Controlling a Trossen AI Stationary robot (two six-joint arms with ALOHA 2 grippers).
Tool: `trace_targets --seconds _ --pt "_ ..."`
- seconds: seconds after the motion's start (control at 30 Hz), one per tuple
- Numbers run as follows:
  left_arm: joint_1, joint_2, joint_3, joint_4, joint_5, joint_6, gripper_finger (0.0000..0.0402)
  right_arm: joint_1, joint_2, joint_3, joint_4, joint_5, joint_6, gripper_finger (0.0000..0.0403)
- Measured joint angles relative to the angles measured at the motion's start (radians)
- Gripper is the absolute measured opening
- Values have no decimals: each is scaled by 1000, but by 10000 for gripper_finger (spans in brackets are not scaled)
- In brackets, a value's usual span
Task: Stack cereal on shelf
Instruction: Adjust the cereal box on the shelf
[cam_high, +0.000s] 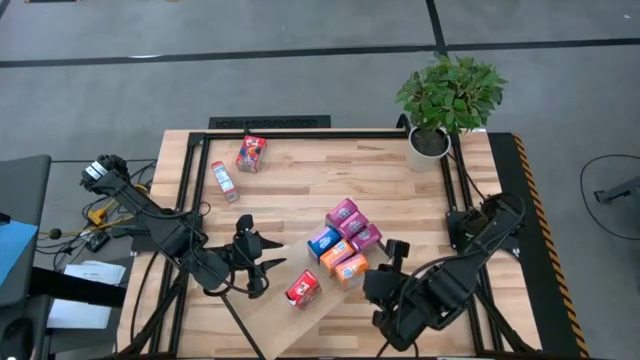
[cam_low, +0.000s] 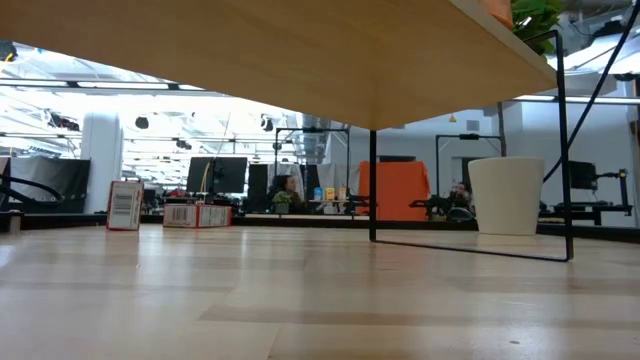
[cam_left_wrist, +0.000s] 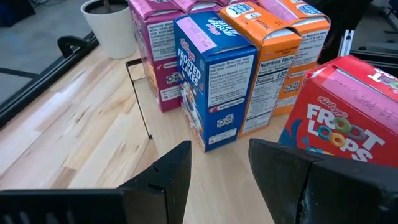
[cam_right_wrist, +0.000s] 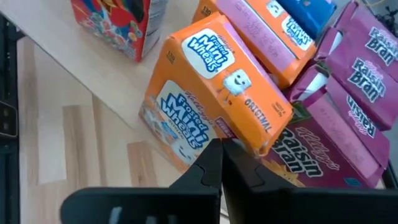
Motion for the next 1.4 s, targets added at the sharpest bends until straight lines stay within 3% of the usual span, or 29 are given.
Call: trace_targets --seconds 0.27,0.53,0.97,1.2,1.4 --pt "-2 0 0 -1 22 11 153 16 -1 39 2 -2 -21 21" --pt "-1 16 0 -6 125 -25 153 90 -2 136 -24 7 -20 16" --pt "-1 193 -1 130 161 -25 153 108 -1 143 -19 26 6 25" --pt "4 204 -1 161 173 -6 153 110 -1 143 -18 23 7 13" --pt "11 204 -1 203 202 11 153 109 -1 143 -19 23 7 31"
